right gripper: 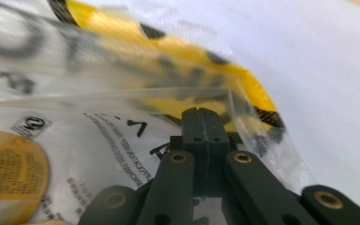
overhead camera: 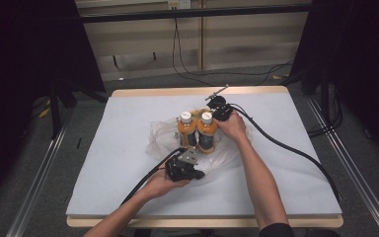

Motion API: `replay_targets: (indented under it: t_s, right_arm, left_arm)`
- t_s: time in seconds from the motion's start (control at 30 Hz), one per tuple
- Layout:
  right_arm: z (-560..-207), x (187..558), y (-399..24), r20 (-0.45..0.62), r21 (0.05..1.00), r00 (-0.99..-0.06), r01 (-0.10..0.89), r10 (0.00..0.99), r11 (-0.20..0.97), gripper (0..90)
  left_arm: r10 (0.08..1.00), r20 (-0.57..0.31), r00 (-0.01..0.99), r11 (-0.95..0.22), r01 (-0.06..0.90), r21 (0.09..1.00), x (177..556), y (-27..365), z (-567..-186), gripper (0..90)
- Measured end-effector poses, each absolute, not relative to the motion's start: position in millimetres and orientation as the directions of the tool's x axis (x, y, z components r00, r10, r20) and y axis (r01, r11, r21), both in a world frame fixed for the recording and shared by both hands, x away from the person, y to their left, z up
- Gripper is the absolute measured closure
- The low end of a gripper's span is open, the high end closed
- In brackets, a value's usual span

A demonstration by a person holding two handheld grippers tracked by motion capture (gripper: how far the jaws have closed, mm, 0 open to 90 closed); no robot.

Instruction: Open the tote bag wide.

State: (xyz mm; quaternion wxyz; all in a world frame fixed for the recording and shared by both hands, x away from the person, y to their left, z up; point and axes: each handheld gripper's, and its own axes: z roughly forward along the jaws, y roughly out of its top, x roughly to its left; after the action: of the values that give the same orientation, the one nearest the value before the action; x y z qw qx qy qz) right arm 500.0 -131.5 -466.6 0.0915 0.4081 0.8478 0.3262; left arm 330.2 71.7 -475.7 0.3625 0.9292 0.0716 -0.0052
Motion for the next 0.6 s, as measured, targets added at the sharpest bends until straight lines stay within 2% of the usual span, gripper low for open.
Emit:
replay_targets:
  t_s: [0.2, 0.3, 0.6]
  right_arm:
    - [-458.3, 494.2, -135.2, 0.142, 0.671, -0.664, 0.610, 0.734, 0.422, 90.0]
    - [-452.5, 490.0, -135.6, 0.148, 0.675, -0.671, 0.605, 0.727, 0.421, 90.0]
    - [-438.5, 473.2, -145.4, 0.130, 0.709, -0.678, 0.574, 0.724, 0.410, 90.0]
  left_arm:
    - [0.135, -0.056, 0.989, -0.736, 0.138, 0.663, 330.5, 71.8, -474.5, 90.0]
    - [0.141, -0.086, 0.986, -0.705, 0.161, 0.691, 331.9, 71.8, -476.9, 89.5]
    - [0.170, -0.089, 0.981, -0.625, 0.177, 0.760, 332.2, 81.5, -460.2, 87.0]
